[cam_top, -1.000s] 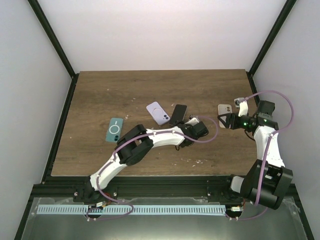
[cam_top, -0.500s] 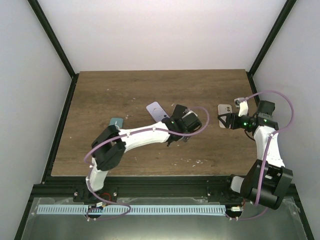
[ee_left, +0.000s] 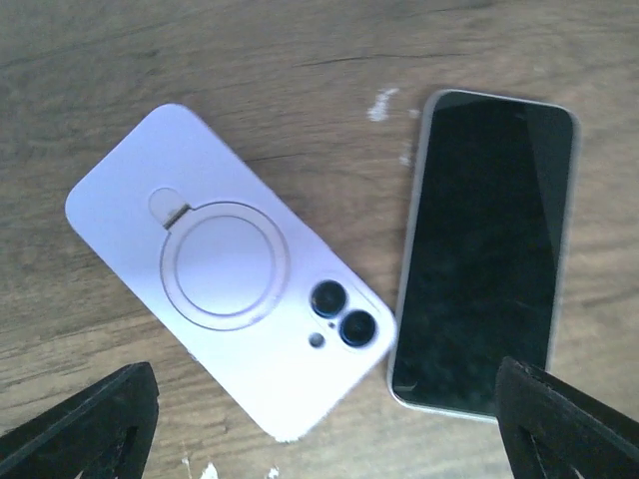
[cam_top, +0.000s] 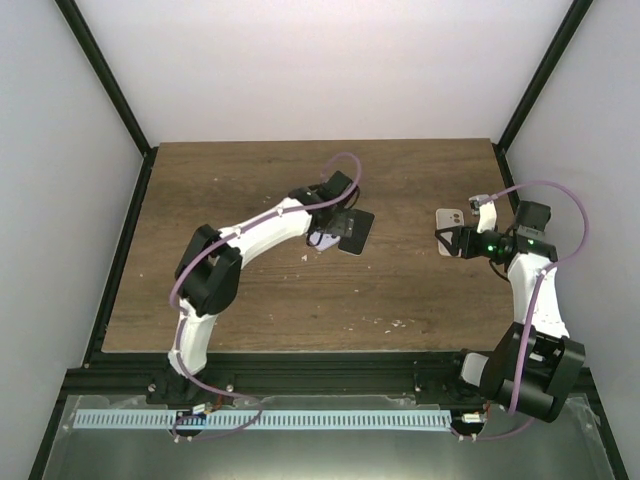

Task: Take the phone out of the phone case
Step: Place the phone at the center of the board, then pick up the phone at the center of the board.

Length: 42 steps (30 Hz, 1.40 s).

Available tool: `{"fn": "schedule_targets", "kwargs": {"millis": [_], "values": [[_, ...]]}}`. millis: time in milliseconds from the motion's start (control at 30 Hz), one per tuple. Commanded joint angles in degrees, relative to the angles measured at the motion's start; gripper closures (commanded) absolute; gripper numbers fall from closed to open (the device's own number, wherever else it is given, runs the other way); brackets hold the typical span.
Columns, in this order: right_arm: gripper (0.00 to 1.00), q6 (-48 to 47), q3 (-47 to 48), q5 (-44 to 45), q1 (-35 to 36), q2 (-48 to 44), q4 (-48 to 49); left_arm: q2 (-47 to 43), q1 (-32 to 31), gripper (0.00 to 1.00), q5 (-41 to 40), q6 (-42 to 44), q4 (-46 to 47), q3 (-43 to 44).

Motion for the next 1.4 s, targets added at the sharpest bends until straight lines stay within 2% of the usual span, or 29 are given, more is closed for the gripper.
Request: {"fn": "schedule_targets", "kwargs": {"millis": [0,133,233,433,567,700,900,1033,1133,1367], "values": [[0.35,-1.0,-0.1,-1.4,0.3,-0.5,-0.4,5.3,2.9,0.06,2.6,-6.9,-5.3,6.1],[0.35,-1.0,0.0,-1.4,0.4,-0.6,-0.2,12.0,5.1,0.06,3.7,-12.8,-11.9,16.4],[0.35,-1.1,-0.1,-1.3,0.3,-0.4,-0.3,15.2,5.2,0.05,1.1,-16.3,-14.3,21.1],[0.34,-1.5,0.0,-1.4,0.3,0.1,-0.7,21.0,6.1,0.05,-3.2,-25.0,-21.4,28.1],[0.33,-1.6,0.1,-1.6,0.3,0.5,-0.8,24.8,6.1,0.05,-3.1,-25.1,-24.5,31.4],[0.32,-1.7,0.3,-1.7,0.3,0.9,-1.1,25.7,6.2,0.05,-2.9,-24.3,-25.1,30.0],[0.32,-1.8,0.5,-1.8,0.3,1.4,-1.2,22.7,6.3,0.05,-4.5,-24.7,-27.8,23.3],[0.32,-2.0,0.6,-2.1,0.3,1.7,-1.3,16.6,6.5,0.05,-6.7,-24.8,-25.3,12.5],[0.32,-2.1,0.7,-2.2,0.3,2.3,-1.5,13.4,7.0,0.05,-4.8,-23.5,-20.6,5.5],[0.30,-2.0,0.8,-1.9,0.3,1.9,-1.8,16.0,8.2,0.02,0.6,-15.6,-17.5,5.3]]}}
